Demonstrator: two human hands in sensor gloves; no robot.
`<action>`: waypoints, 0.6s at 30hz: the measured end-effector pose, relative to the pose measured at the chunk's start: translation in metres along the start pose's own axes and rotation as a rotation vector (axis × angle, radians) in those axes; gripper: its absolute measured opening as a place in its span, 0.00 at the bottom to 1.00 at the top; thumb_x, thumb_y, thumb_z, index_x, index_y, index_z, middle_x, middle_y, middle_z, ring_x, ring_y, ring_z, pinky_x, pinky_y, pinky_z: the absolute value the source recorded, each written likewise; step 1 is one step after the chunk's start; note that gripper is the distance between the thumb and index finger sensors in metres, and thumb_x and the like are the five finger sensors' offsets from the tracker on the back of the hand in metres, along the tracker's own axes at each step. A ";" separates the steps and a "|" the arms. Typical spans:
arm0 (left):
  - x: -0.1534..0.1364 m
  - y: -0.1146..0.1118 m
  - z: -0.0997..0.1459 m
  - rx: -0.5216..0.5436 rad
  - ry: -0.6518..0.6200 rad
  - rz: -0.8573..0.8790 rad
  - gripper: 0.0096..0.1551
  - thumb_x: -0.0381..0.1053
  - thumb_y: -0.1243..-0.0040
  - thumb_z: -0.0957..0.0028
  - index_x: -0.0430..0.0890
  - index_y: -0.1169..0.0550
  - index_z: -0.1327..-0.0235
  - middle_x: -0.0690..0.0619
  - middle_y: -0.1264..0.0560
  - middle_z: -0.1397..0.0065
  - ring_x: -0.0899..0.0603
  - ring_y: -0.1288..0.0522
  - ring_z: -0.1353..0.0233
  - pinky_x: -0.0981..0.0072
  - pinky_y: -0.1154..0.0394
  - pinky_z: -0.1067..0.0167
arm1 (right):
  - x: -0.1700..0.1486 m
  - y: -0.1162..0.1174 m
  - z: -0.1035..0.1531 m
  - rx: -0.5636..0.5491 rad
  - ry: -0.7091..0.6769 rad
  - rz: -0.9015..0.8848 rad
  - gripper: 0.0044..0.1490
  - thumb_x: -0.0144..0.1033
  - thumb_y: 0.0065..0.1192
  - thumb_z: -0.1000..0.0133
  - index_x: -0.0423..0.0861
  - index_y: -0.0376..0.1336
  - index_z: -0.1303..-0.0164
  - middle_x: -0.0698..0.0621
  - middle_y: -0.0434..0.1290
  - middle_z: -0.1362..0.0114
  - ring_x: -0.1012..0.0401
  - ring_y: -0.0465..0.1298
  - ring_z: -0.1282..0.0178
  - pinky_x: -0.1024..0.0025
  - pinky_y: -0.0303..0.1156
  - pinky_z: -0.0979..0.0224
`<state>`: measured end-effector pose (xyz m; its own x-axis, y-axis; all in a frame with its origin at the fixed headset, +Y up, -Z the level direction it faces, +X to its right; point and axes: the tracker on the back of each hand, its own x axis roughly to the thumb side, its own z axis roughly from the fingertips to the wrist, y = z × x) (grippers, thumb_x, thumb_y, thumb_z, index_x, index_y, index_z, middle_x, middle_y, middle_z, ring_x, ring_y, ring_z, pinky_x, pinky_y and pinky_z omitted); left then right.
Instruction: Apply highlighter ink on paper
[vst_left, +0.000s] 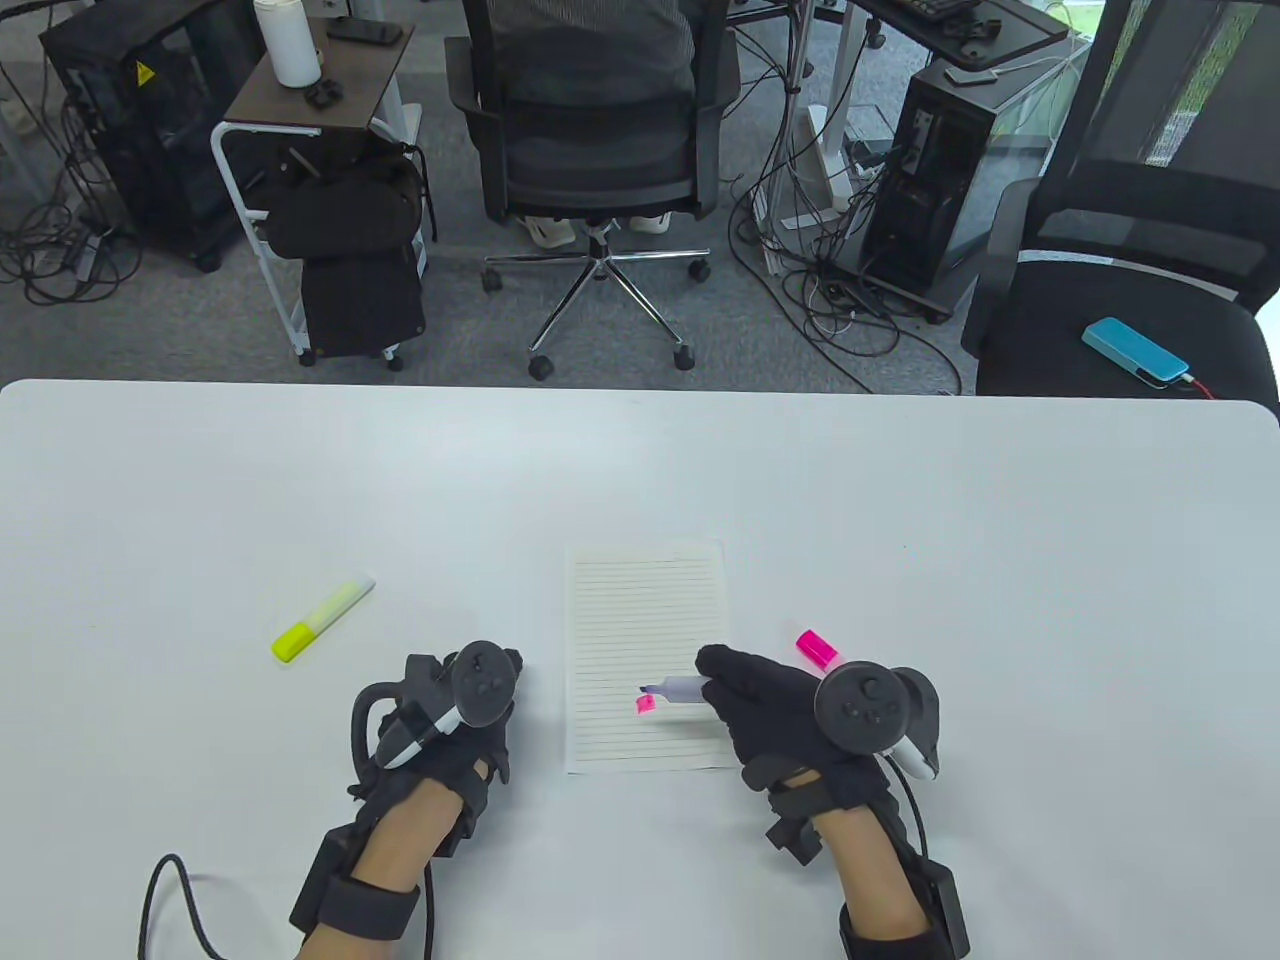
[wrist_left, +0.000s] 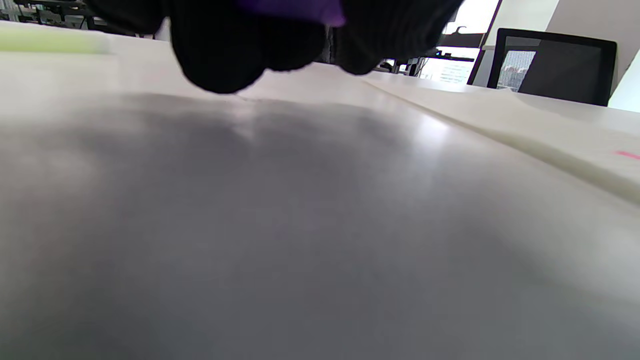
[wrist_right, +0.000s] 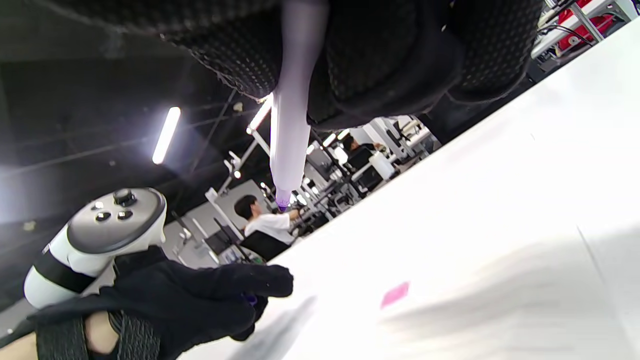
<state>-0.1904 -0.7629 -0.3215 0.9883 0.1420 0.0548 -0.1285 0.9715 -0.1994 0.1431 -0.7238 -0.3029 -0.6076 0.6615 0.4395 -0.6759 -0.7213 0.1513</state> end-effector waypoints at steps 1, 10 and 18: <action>0.000 -0.002 -0.001 -0.017 0.008 -0.005 0.33 0.52 0.42 0.52 0.58 0.30 0.29 0.47 0.32 0.30 0.39 0.25 0.37 0.34 0.36 0.33 | 0.001 0.003 -0.001 0.012 0.006 0.006 0.25 0.39 0.64 0.35 0.46 0.66 0.28 0.41 0.79 0.44 0.48 0.79 0.61 0.41 0.71 0.34; 0.003 -0.004 -0.001 -0.086 0.060 -0.104 0.36 0.48 0.40 0.53 0.55 0.33 0.27 0.45 0.37 0.25 0.39 0.29 0.33 0.34 0.39 0.31 | 0.011 0.030 -0.007 0.104 0.022 0.099 0.25 0.39 0.64 0.34 0.46 0.66 0.27 0.40 0.79 0.44 0.50 0.79 0.61 0.42 0.72 0.35; 0.022 0.000 0.008 -0.059 -0.032 -0.089 0.42 0.56 0.39 0.54 0.53 0.40 0.24 0.44 0.46 0.19 0.31 0.38 0.24 0.30 0.45 0.29 | 0.014 0.041 -0.008 0.081 0.074 0.111 0.24 0.42 0.64 0.32 0.45 0.67 0.29 0.43 0.80 0.51 0.53 0.79 0.66 0.45 0.75 0.38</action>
<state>-0.1693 -0.7587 -0.3126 0.9924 0.0627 0.1059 -0.0344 0.9676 -0.2499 0.1036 -0.7430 -0.2976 -0.7080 0.5876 0.3917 -0.5683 -0.8034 0.1777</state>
